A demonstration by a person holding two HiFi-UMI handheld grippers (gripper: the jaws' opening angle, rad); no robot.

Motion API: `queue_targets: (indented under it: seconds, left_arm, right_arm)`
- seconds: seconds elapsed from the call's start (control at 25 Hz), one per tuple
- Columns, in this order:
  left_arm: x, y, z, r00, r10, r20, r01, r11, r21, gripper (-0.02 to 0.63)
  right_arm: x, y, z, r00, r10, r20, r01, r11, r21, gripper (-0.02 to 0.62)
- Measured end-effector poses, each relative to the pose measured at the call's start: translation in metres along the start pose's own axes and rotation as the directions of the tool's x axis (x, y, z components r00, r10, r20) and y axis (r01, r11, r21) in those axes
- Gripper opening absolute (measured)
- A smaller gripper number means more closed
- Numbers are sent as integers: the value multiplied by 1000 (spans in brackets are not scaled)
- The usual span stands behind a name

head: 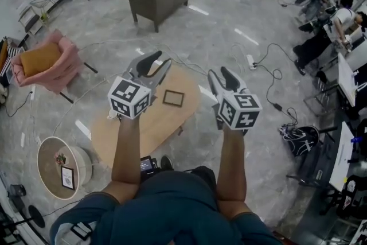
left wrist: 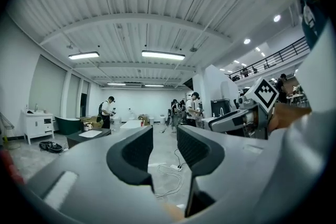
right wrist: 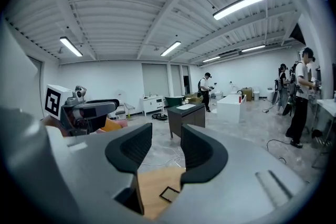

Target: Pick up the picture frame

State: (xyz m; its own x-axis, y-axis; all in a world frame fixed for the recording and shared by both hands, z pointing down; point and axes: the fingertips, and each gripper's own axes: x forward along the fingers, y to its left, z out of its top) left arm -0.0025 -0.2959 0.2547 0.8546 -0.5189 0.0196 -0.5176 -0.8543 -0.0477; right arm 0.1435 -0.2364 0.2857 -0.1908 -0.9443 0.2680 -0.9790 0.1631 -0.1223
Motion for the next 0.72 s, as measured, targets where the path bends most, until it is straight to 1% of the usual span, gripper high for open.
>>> queue_targets:
  seconds: [0.12,0.24,0.36,0.52,0.72]
  left_arm:
    - [6,23,-6,1000,11,-5,-11,1000,-12,140]
    - [16,43,-20,999,27,-25,-28,999,-27,140]
    - [30,62,-38,997,46,-58,-48,998,-39,141]
    - [54,94,-58,991,92,-96,-97,994,-48,141]
    - [89,131,-103,976,125,-180,-142,987,-82,141]
  right_arm:
    - [25,-1,2,1000,5,-16,-5,1000,-1,181]
    - [53,-6,-1,999,20,-32,-20,1000,6,181]
    - [83,-17,-9,998,41,-54,-40,999,19,181]
    - [130,-36,-18,993,79,-83,-76,996,41,181]
    - [196,-60,-41,981,122,-148,-113,991,70,181]
